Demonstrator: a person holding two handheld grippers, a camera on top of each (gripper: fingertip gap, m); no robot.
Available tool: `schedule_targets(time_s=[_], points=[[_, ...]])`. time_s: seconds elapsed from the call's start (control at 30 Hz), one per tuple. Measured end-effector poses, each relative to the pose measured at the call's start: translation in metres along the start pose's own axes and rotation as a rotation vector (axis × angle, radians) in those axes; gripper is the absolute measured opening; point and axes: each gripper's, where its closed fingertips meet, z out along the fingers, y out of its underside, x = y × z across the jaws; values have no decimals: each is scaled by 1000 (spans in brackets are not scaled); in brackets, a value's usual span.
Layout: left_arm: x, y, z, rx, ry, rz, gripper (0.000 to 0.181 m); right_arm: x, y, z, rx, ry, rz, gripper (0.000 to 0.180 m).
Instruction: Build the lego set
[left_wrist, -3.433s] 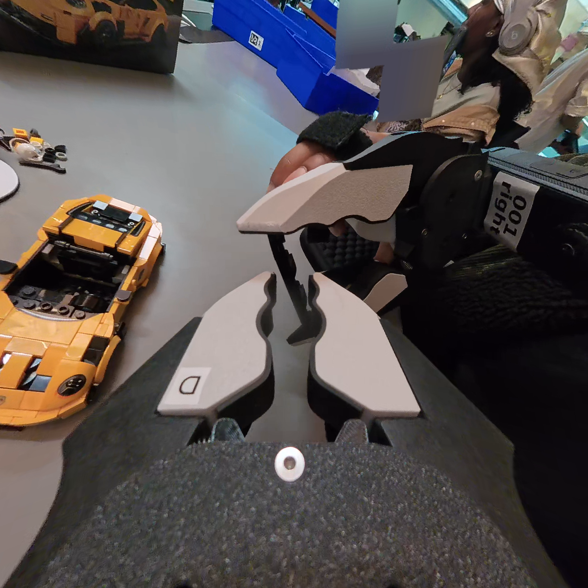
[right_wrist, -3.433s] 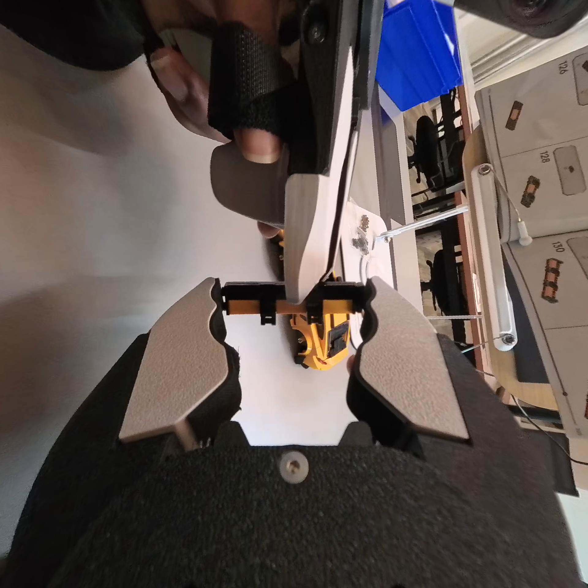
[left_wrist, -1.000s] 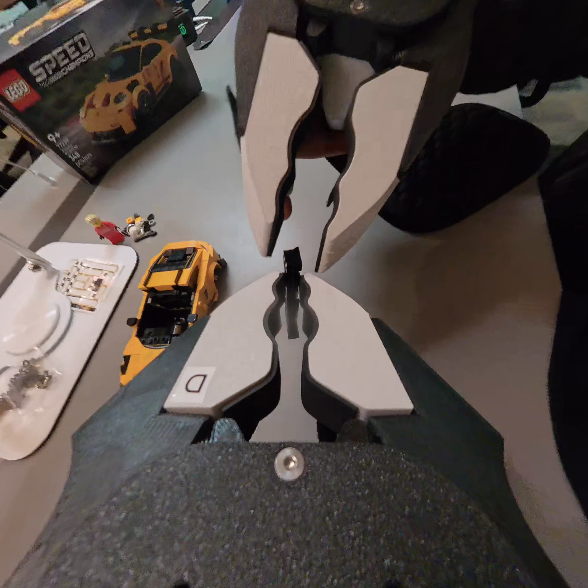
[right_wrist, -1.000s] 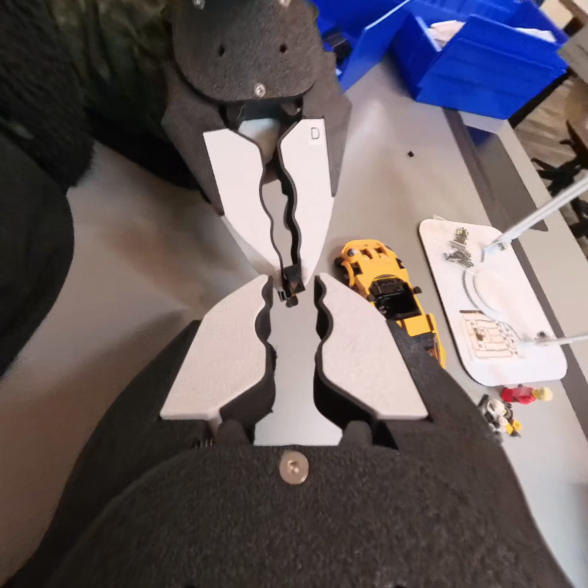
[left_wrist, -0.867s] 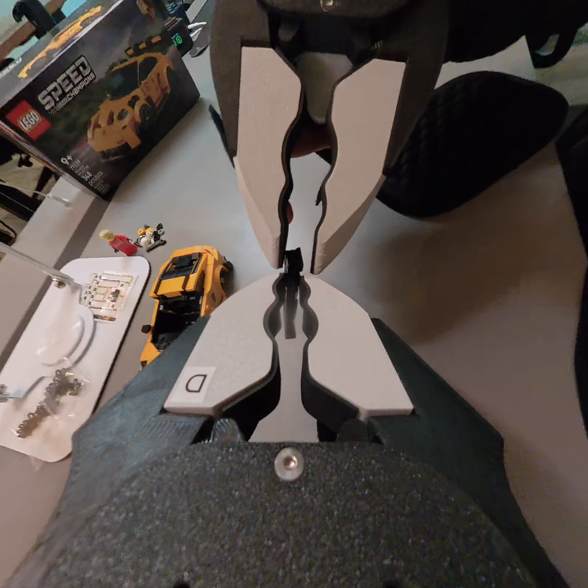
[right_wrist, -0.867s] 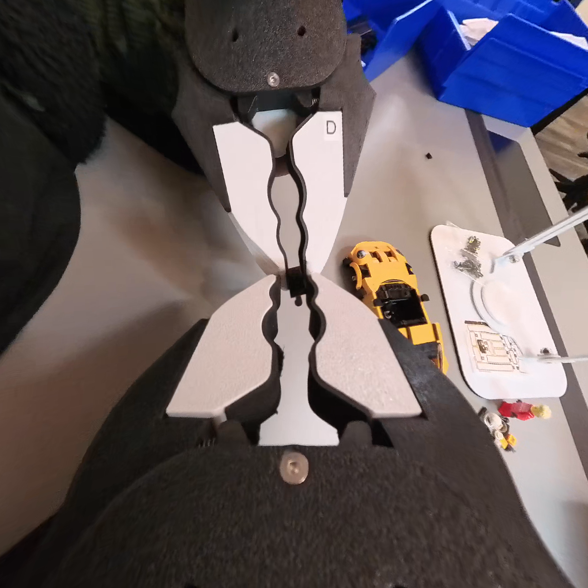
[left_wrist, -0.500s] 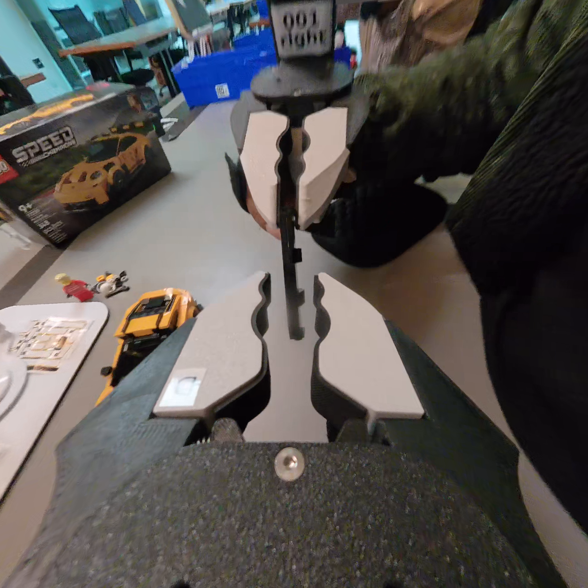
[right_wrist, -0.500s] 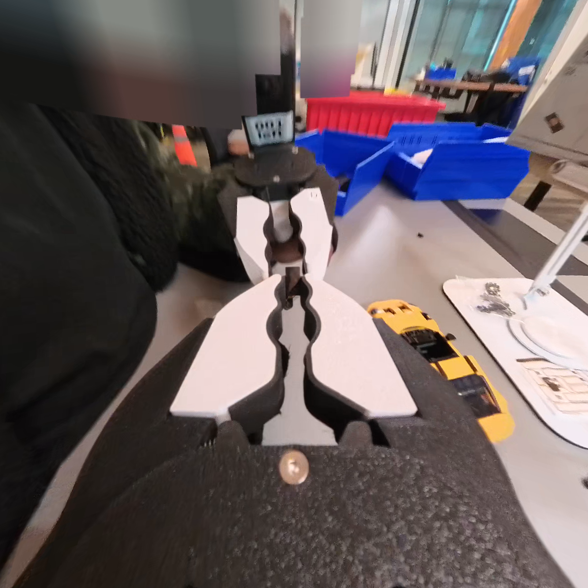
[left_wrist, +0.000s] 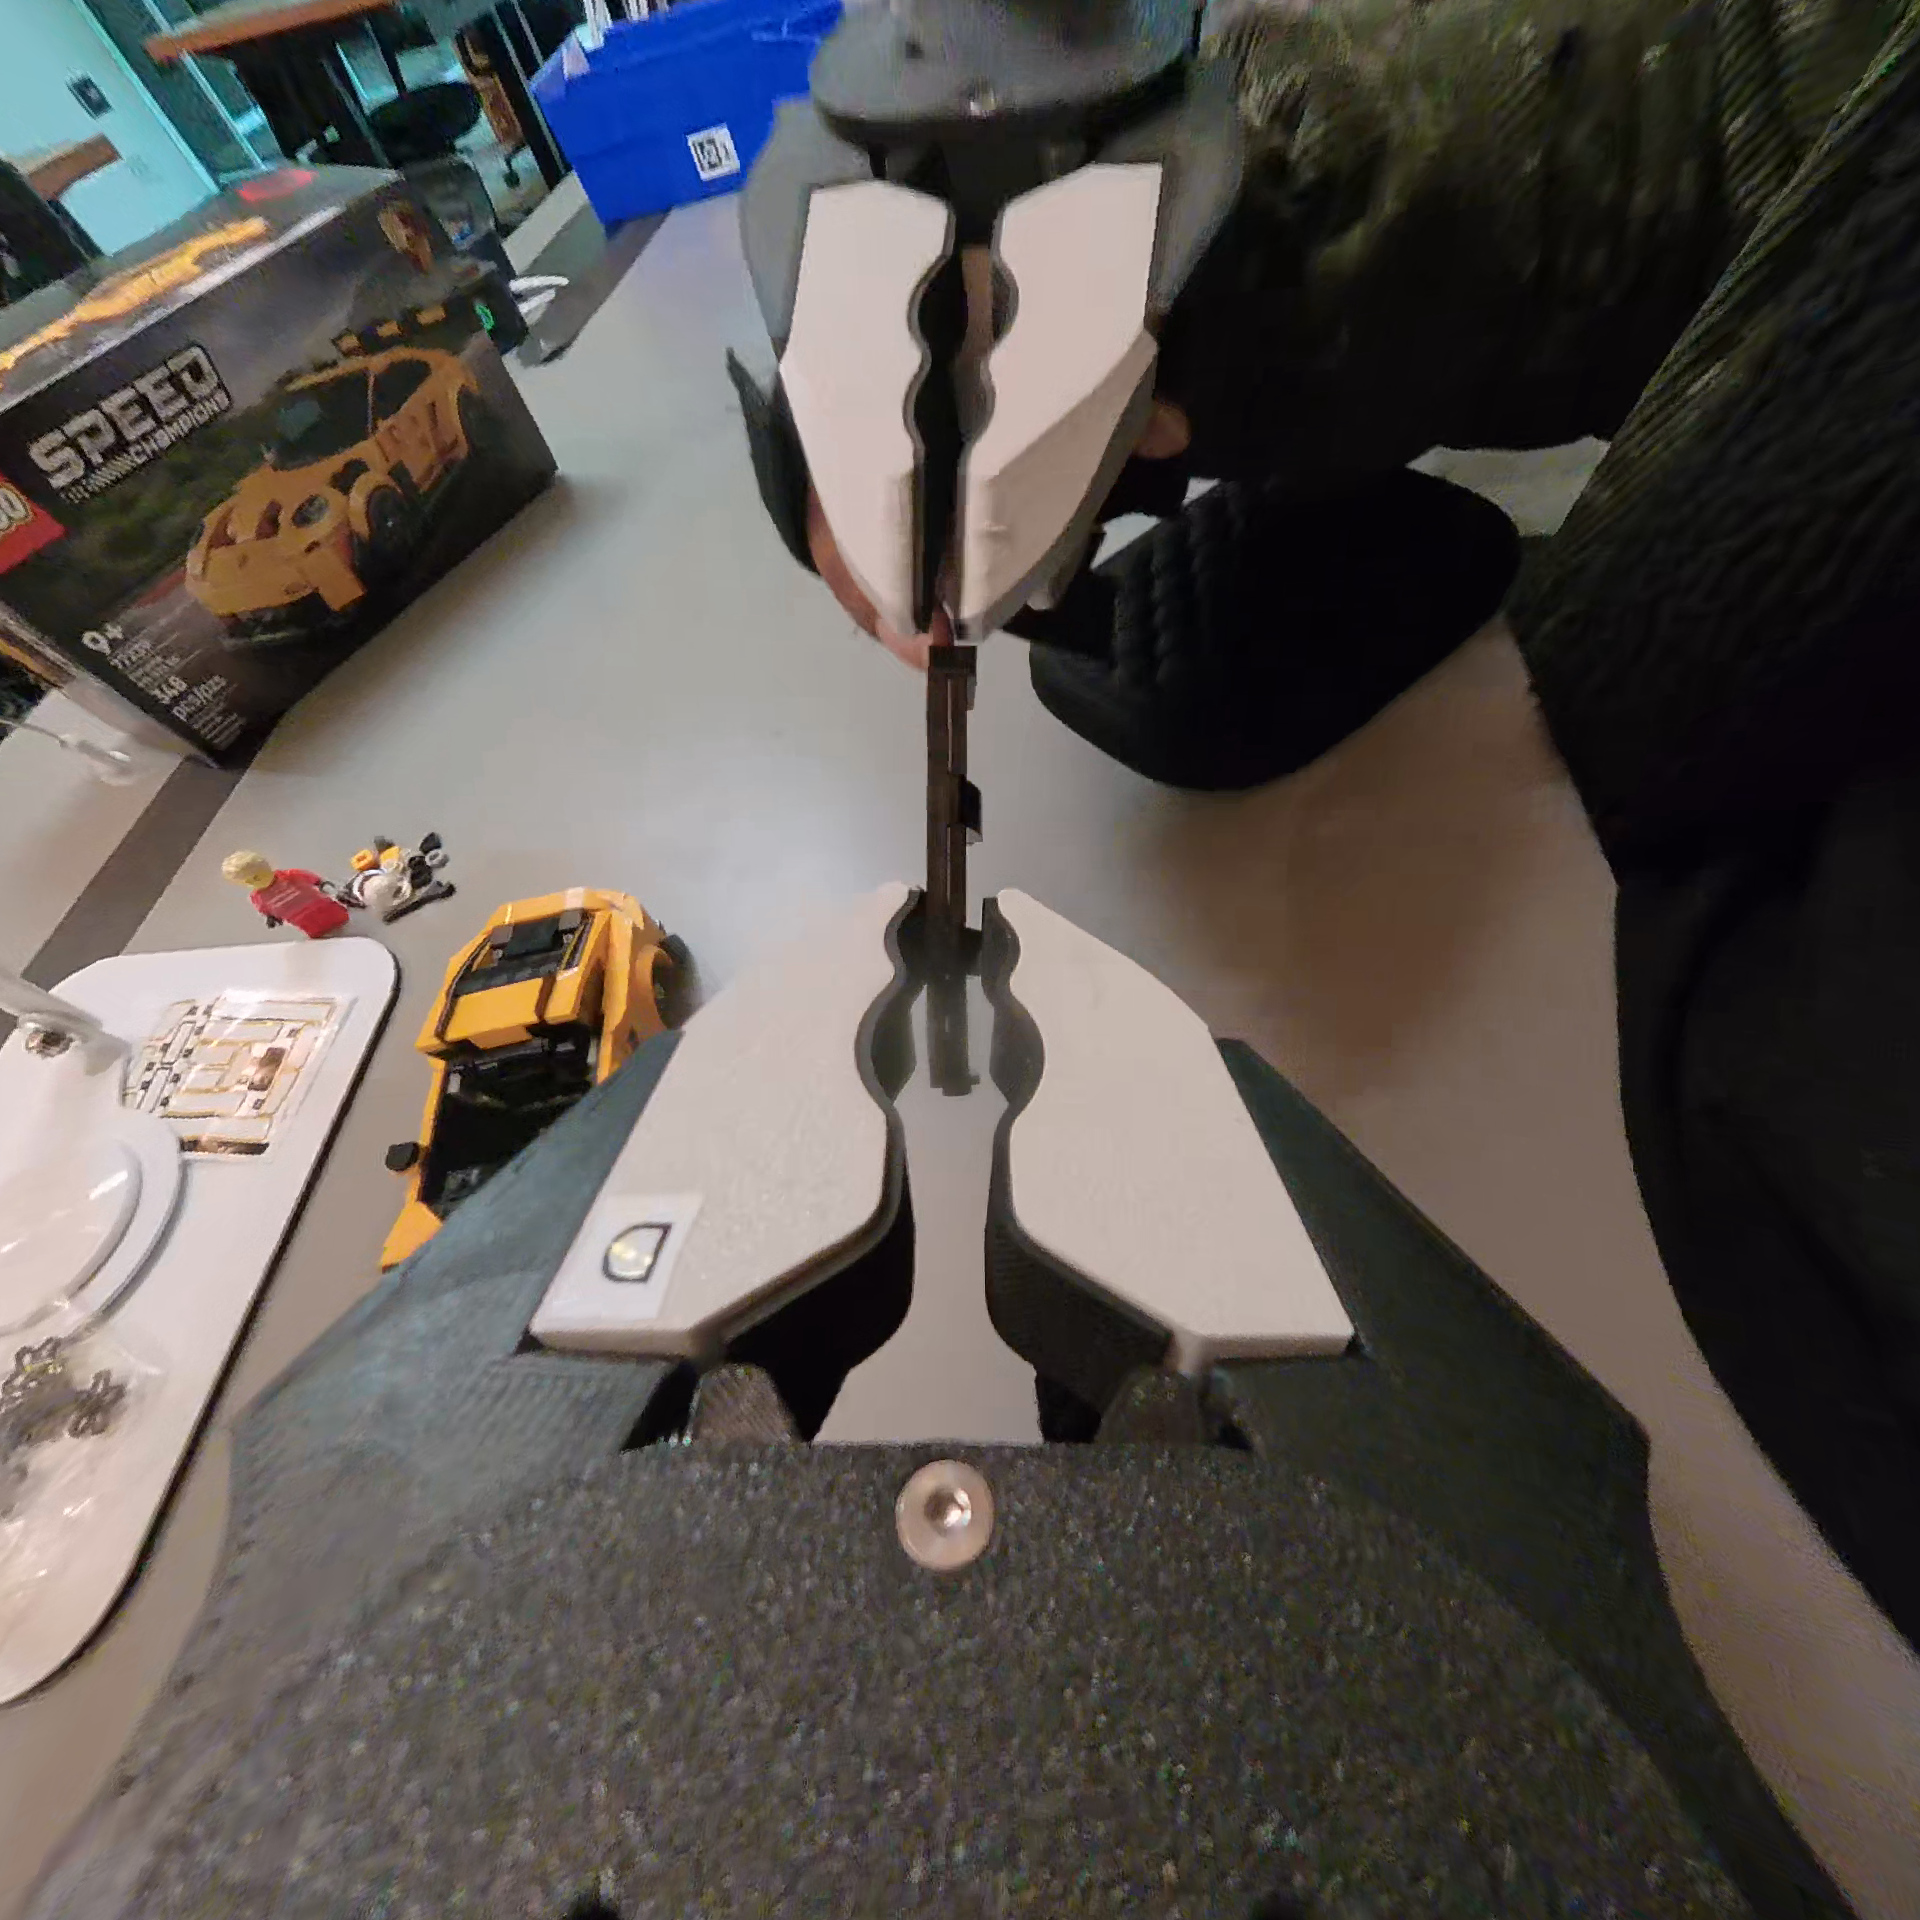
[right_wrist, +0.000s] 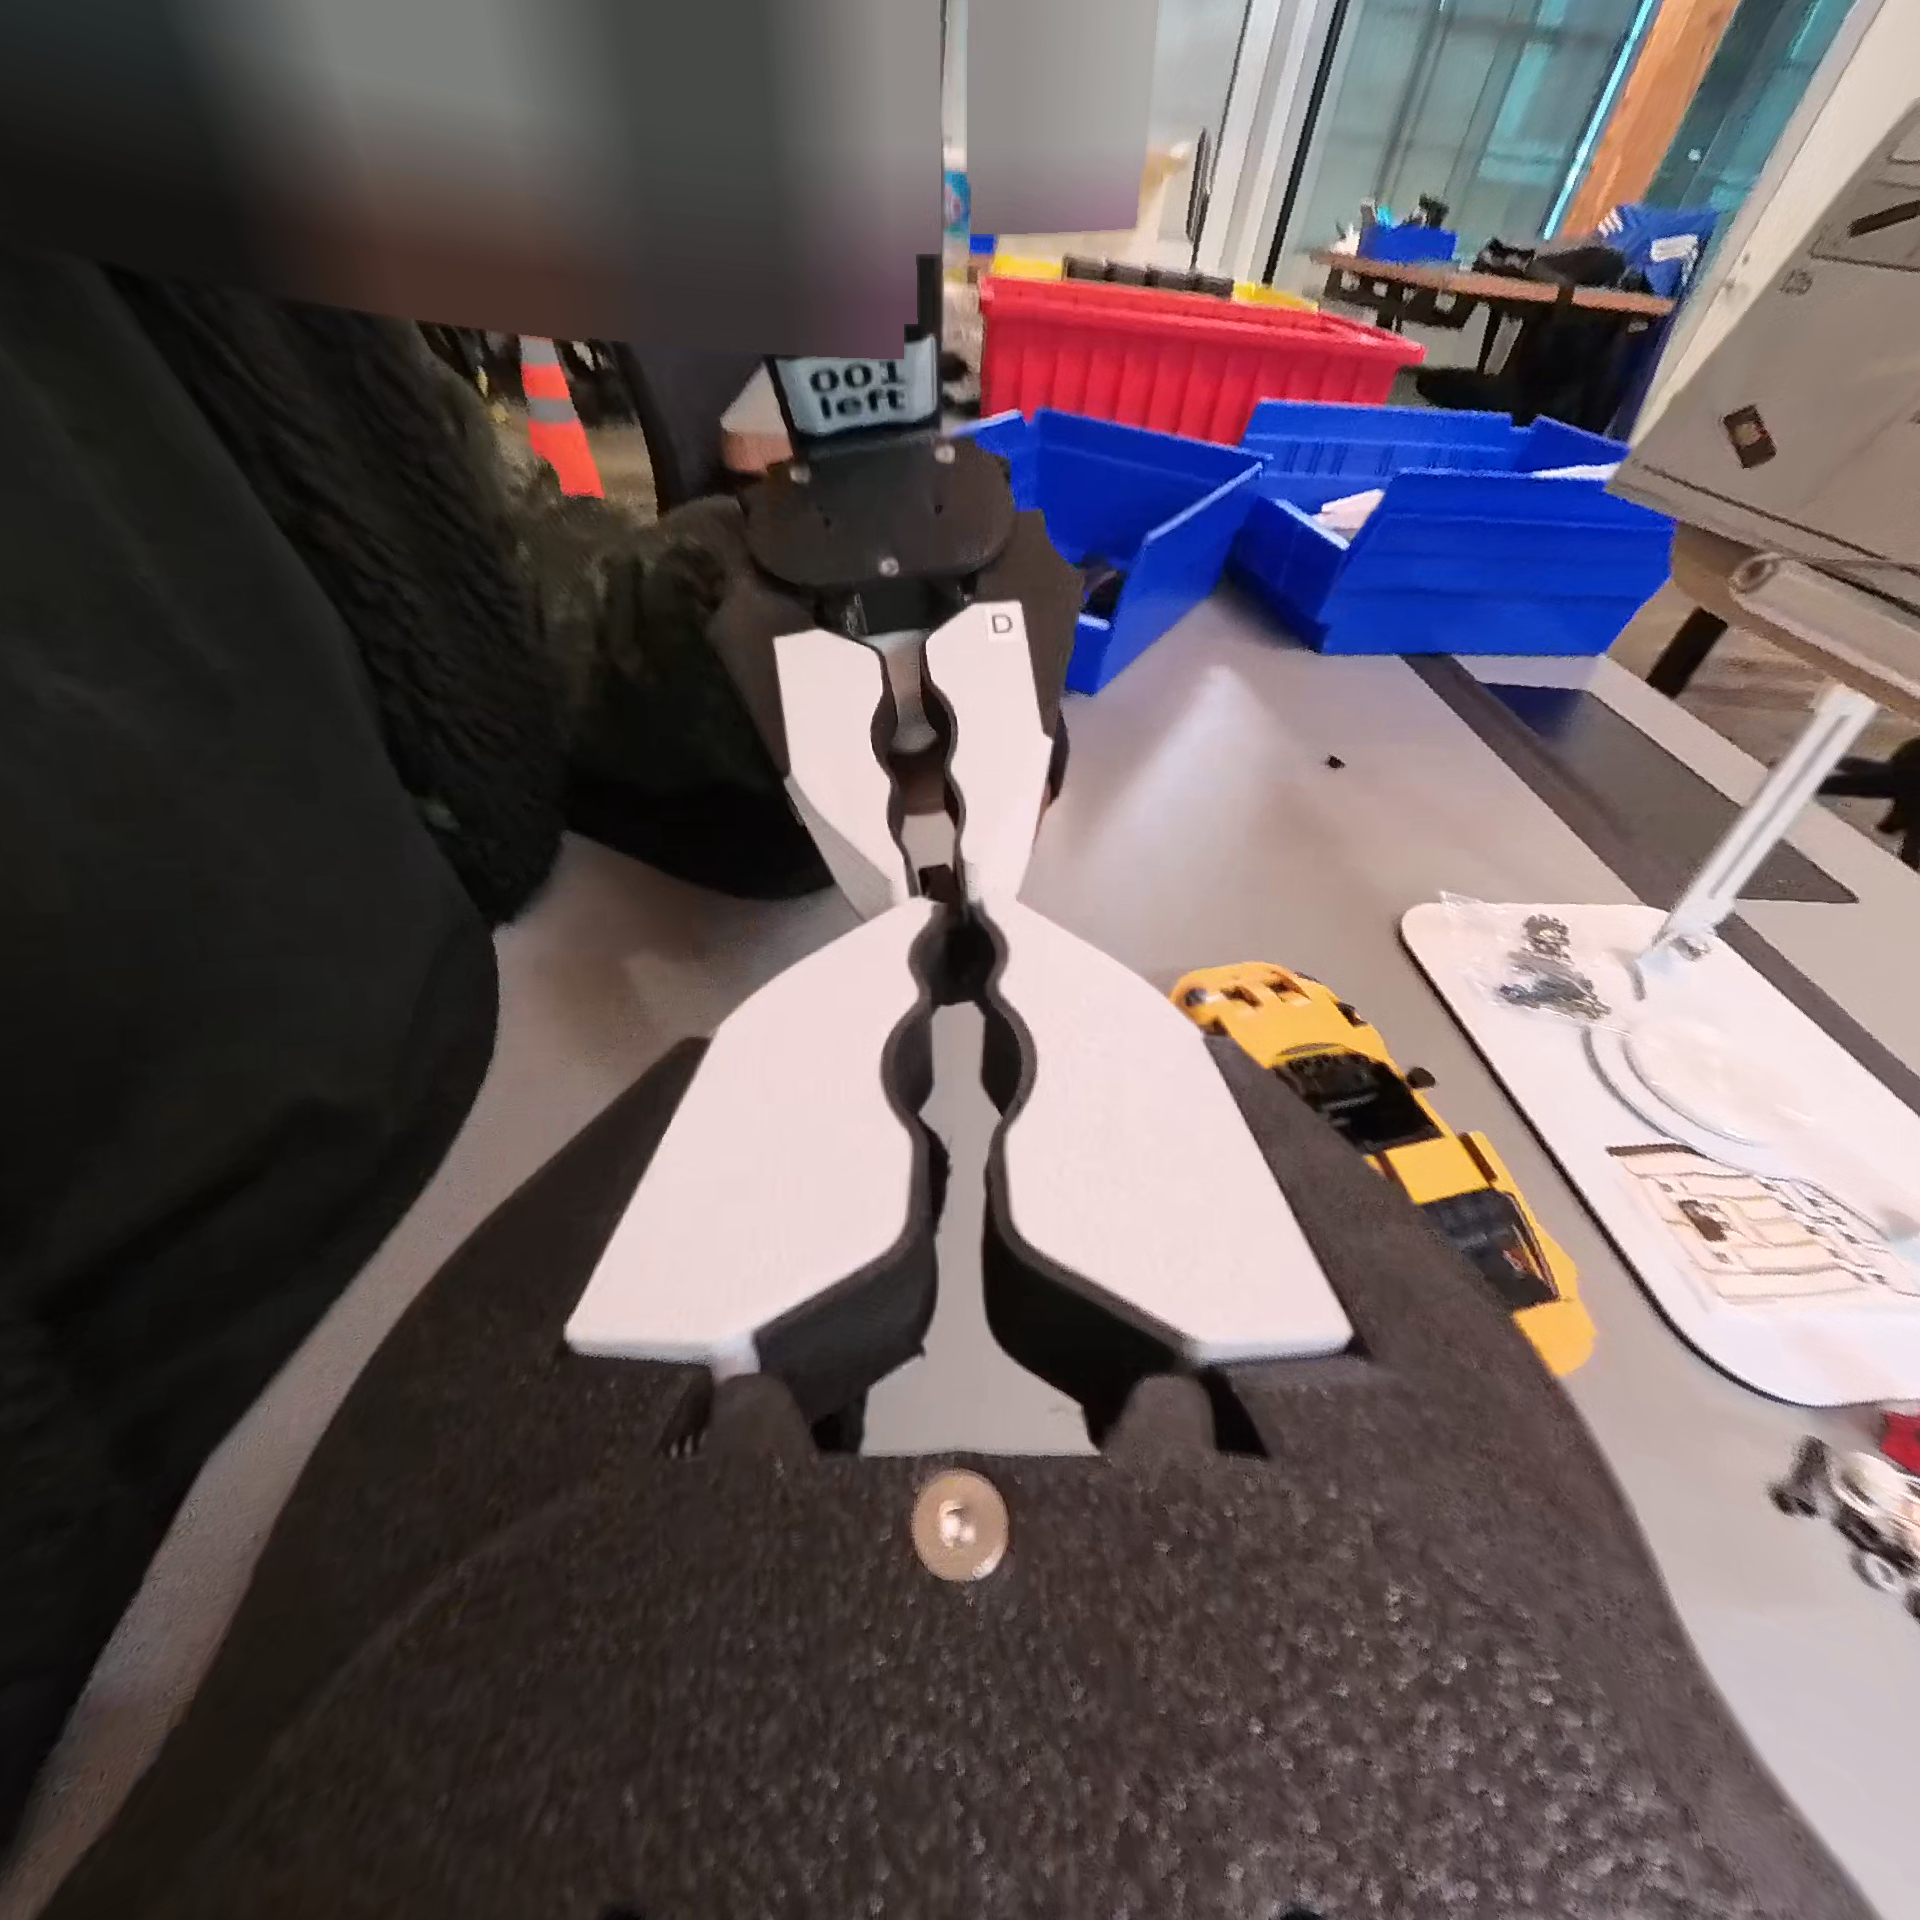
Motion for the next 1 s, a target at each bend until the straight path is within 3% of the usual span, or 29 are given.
schedule_targets(time_s=[0.17, 0.3, 0.5, 1.0], points=[[4, 1, 3, -14, 12, 3, 10, -7, 14, 7, -103, -24, -27, 0], [1, 4, 2, -29, -3, 11, 10, 0, -2, -5, -4, -15, 40, 0], [0, 0, 2, -3, 3, -9, 10, -4, 13, -6, -84, 6, 9, 0], [7, -1, 3, 8, 40, -20, 9, -13, 16, -7, -61, -30, 70, 0]])
